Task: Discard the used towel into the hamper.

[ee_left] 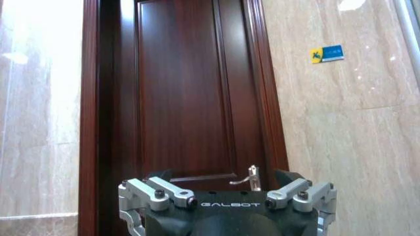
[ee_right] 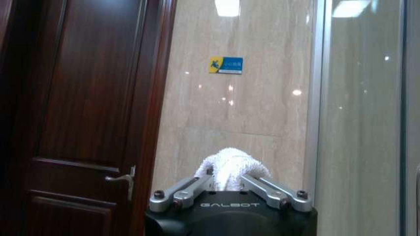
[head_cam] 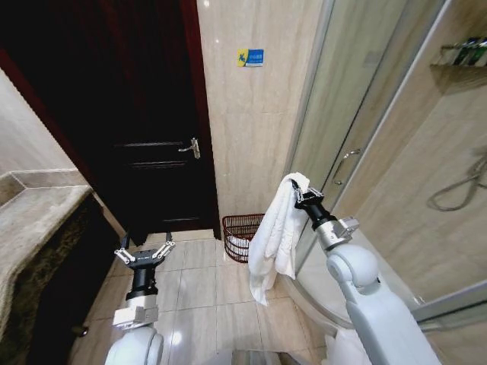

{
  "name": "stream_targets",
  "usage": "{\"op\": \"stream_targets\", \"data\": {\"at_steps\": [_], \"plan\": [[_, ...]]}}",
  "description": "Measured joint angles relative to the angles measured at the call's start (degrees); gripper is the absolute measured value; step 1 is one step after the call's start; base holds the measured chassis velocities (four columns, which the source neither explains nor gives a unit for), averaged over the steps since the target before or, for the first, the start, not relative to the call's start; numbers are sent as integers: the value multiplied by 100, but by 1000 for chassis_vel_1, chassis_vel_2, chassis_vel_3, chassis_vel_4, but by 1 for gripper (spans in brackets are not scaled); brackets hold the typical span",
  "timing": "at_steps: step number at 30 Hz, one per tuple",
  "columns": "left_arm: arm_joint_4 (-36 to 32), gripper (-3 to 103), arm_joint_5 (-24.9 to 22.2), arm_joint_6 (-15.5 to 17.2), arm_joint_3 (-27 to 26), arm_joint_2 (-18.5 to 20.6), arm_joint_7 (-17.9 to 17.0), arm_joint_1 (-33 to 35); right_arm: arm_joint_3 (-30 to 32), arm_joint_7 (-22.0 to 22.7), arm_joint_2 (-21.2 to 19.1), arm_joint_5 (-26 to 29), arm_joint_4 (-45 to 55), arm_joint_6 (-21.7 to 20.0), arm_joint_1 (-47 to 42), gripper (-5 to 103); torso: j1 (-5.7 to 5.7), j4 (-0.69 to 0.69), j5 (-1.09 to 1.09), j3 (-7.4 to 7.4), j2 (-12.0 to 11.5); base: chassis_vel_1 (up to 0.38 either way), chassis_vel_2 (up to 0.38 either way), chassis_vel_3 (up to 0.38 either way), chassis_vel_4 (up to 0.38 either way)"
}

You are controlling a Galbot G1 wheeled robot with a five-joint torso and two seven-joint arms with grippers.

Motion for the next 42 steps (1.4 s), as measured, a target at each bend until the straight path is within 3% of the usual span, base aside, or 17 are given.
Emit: {"op": "stream_targets", "data": {"at_steps": [19,33,42], "plan": [[-30,100,99,0,50,0,28,6,-8,-39,-8,-48,2,32,-29,3,1,0,2,0,0,-11,86,11,-90],[-9,100,154,16,94,1,35,-44,14,-35,-1,-45,-3,48,-51,3,0,1,-2,0,0,113,199,-120,-195],[-15,100,178,69,115,2,170,-46,377,34,17,259,-42,92,-165,3,-2,3,-1,-5,-10,100,168,-98,-166]]}}
